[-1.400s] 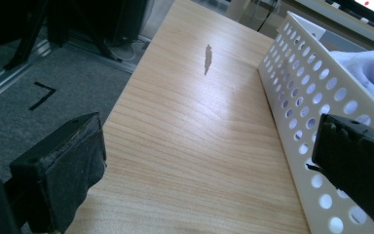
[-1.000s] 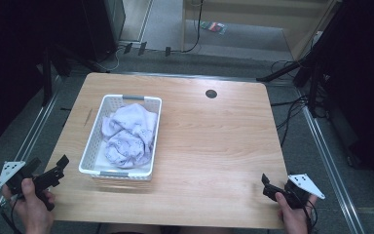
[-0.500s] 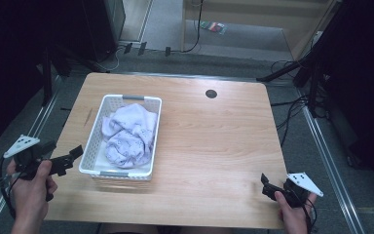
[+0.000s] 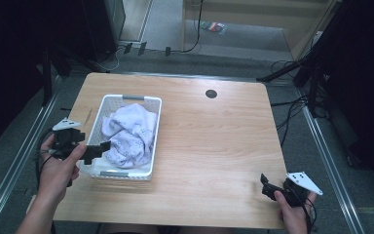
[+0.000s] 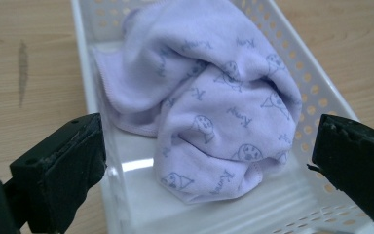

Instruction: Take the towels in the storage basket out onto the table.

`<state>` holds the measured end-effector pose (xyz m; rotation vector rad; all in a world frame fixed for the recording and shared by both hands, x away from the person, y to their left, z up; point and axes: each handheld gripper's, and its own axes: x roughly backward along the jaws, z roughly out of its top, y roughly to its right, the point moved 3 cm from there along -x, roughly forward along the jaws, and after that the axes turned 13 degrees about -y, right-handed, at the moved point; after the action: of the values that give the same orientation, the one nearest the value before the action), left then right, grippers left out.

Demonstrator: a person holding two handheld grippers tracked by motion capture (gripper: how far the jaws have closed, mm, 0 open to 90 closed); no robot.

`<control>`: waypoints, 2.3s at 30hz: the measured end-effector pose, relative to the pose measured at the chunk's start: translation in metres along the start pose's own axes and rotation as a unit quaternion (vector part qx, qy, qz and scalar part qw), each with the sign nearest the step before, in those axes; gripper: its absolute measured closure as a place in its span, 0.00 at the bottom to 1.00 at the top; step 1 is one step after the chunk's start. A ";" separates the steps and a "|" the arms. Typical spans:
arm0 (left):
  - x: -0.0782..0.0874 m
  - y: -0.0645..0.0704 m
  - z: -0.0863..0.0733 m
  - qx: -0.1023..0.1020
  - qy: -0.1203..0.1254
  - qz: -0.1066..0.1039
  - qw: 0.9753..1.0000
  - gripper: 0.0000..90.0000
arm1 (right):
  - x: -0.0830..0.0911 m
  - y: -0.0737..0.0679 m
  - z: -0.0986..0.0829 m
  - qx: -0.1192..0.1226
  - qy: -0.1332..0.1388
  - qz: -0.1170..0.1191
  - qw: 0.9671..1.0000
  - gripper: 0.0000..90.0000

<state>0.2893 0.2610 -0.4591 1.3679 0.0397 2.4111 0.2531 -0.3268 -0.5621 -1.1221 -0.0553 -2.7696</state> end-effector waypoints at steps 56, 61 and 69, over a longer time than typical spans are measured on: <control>-0.127 0.017 0.045 -0.020 -0.243 0.118 0.963 0.69 | -0.004 0.000 0.000 0.005 -0.028 0.002 1.000 0.00; -0.124 0.018 0.045 -0.027 -0.243 0.124 0.962 0.73 | -0.005 0.000 0.001 -0.001 -0.031 0.004 1.000 0.01; -0.093 0.016 0.051 -0.041 -0.237 0.127 0.962 0.74 | -0.005 0.001 0.001 0.000 -0.034 0.005 0.999 0.01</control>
<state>0.3699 0.2074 -0.5052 1.9720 -0.3758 2.1749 0.2574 -0.3268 -0.5651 -1.2127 -0.0570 -2.7216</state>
